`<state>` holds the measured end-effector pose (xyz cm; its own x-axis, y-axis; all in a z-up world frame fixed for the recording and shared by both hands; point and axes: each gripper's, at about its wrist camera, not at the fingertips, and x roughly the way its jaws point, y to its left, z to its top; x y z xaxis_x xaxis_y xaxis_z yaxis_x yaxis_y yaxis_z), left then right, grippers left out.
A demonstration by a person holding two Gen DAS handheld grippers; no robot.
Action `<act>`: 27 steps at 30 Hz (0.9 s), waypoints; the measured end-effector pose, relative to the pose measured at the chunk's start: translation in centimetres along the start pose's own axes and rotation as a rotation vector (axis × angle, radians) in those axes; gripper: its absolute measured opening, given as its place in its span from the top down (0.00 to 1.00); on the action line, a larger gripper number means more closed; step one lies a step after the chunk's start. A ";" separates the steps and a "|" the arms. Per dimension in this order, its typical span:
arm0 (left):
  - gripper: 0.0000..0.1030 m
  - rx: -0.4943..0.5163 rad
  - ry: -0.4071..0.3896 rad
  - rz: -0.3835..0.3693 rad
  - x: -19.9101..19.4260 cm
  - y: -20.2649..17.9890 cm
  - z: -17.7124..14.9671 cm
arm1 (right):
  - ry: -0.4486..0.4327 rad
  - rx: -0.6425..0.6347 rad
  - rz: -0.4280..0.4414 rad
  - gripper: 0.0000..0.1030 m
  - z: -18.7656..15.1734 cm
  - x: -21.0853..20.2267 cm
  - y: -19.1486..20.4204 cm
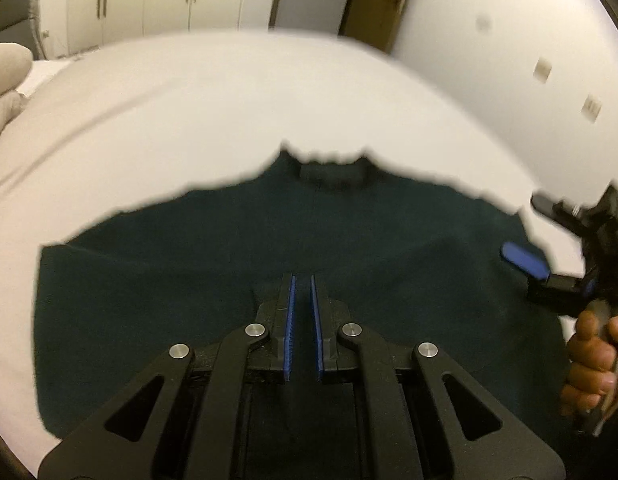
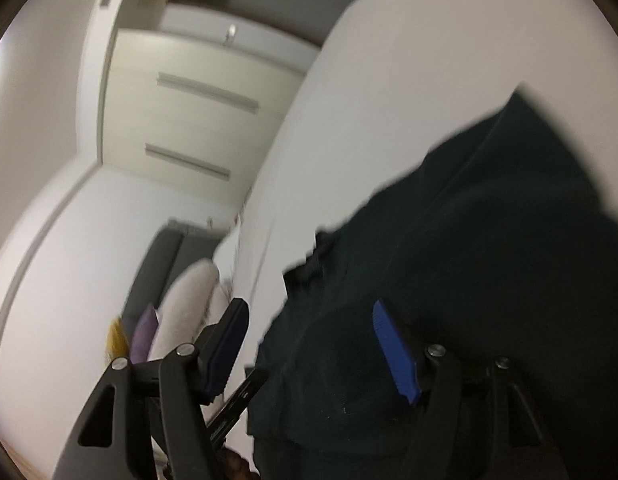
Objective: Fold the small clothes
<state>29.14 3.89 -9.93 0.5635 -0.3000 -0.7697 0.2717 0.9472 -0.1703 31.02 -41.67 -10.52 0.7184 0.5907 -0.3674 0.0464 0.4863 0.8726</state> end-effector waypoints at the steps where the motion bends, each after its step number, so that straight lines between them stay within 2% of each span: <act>1: 0.93 0.012 0.023 0.025 1.0 0.1 -0.4 | 0.016 0.009 -0.020 0.37 0.0 1.0 -0.7; 2: 0.93 0.019 0.007 0.029 1.1 0.2 -0.7 | 0.010 0.019 -0.044 0.48 0.2 1.3 -1.4; 4: 0.93 0.013 -0.015 0.051 0.6 0.6 -0.3 | -0.010 0.023 -0.050 0.61 0.5 1.2 -2.4; 5: 0.92 0.003 -0.023 0.094 0.5 0.9 -0.1 | -0.025 0.027 -0.048 0.64 0.4 1.0 -2.8; 6: 0.89 -0.008 -0.026 0.104 0.4 1.3 -0.1 | -0.061 0.040 -0.057 0.65 1.2 0.3 -3.5; 7: 0.89 -0.046 -0.030 0.084 0.4 2.1 0.0 | -0.084 0.046 -0.068 0.65 1.6 0.0 -3.4; 9: 0.90 -0.085 -0.031 0.096 0.2 3.1 -0.1 | -0.142 0.073 -0.096 0.65 2.4 -1.6 -3.9; 10: 0.90 -0.087 -0.042 0.098 -0.3 3.2 -0.2 | -0.136 0.087 -0.097 0.60 2.4 -2.1 -3.6; 11: 0.90 -0.081 -0.064 0.102 -1.1 2.9 -0.4 | -0.124 0.081 -0.087 0.49 2.1 -2.6 -3.0; 13: 0.90 -0.064 -0.112 0.066 -3.1 1.8 -0.7 | -0.088 0.028 -0.018 0.40 0.6 -2.8 -0.7; 16: 0.90 0.000 -0.163 0.032 -5.8 0.0 -1.2 | 0.061 -0.015 0.113 0.39 -2.0 0.3 2.3; 18: 0.90 0.046 -0.150 0.042 -5.6 -1.0 -1.2 | 0.130 -0.050 0.111 0.39 -3.1 2.5 3.3; 20: 0.90 0.058 -0.082 0.072 -4.1 -0.9 -1.5 | 0.200 -0.062 0.076 0.39 -3.7 5.2 3.3; 21: 0.90 0.053 -0.023 0.084 -3.0 -0.6 -2.0 | 0.216 -0.045 0.036 0.41 -3.7 6.4 2.6; 22: 0.90 0.045 0.004 0.080 -2.3 -0.1 -2.8 | 0.208 -0.034 0.008 0.46 -3.6 7.1 2.4; 23: 0.90 0.046 -0.026 0.086 -2.7 0.2 -3.3 | 0.195 -0.019 0.001 0.52 -3.2 7.3 1.8; 24: 0.90 0.051 -0.026 0.107 -3.1 0.4 -3.7 | 0.181 0.007 0.011 0.55 -2.5 7.2 0.9; 27: 0.90 0.037 -0.031 0.105 -3.5 1.0 -4.4 | 0.132 0.065 0.034 0.65 -0.5 6.6 -0.7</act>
<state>23.98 6.36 -10.14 0.6140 -0.2035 -0.7627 0.2381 0.9689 -0.0668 35.41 -37.80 -13.67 0.6227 0.6881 -0.3725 0.0714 0.4241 0.9028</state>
